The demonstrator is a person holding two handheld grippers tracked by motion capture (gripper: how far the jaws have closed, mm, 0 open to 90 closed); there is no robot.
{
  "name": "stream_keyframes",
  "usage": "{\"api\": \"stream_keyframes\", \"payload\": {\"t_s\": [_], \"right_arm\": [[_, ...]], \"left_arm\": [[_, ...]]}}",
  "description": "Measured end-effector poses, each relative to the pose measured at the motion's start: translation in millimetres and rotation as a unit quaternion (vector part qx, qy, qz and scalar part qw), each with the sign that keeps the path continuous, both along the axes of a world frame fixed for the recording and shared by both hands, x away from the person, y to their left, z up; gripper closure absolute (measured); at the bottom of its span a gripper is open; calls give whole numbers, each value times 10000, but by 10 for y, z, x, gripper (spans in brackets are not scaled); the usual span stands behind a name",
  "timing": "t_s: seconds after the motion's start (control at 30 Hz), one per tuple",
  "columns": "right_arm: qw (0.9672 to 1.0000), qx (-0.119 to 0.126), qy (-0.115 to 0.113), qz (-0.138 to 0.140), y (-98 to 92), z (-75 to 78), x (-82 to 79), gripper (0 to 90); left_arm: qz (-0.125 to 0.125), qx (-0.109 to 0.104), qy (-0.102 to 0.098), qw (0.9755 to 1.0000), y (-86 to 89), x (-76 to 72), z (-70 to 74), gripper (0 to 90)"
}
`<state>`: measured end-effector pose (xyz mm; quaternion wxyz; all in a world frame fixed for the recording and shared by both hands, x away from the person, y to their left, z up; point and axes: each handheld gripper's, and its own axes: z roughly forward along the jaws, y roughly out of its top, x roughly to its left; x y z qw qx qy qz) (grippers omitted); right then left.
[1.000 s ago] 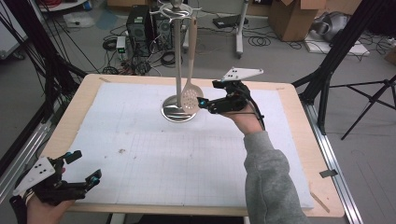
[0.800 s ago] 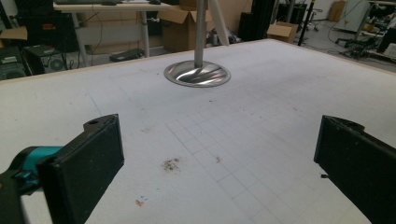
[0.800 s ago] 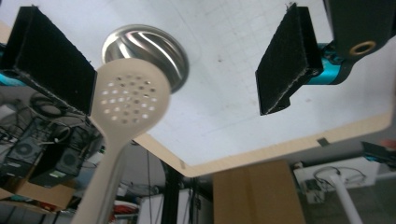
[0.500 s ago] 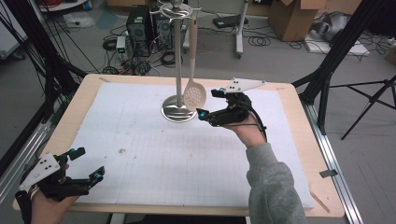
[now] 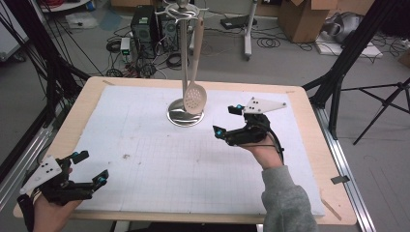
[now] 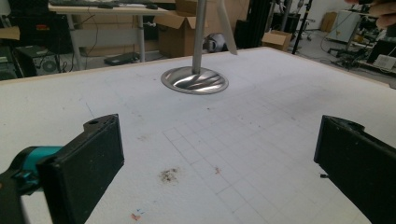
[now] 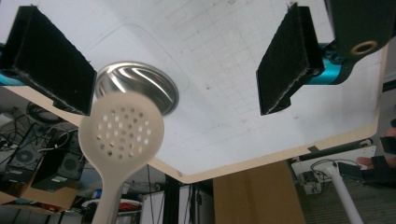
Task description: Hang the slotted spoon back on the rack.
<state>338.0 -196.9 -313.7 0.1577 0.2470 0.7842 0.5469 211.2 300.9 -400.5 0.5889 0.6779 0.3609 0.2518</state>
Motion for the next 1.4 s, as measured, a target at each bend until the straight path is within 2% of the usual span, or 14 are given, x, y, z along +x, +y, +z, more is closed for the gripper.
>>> {"api": "stream_keyframes", "payload": {"t_s": [0.53, 0.8, 0.93, 1.03, 1.4], "right_arm": [[9994, 105, 84, -303, -267, -328, -198, 111], [9988, 181, 13, -464, -390, -430, -298, 111], [9983, 188, 9, -559, -464, -494, -346, 111], [9976, 340, 90, -591, -535, -553, -368, 110], [9955, 366, 91, -871, -750, -704, -472, 111]], "left_arm": [[8, -10, 23, 10000, 14, 46, -17, 18], [5, -6, 25, 10000, 13, 54, -19, 18], [-4, -3, 28, 10000, 4, 57, -22, 18], [-10, 16, 43, 10000, 0, 62, -27, 18], [-4, 19, 56, 10000, -4, 75, -41, 18]]}}
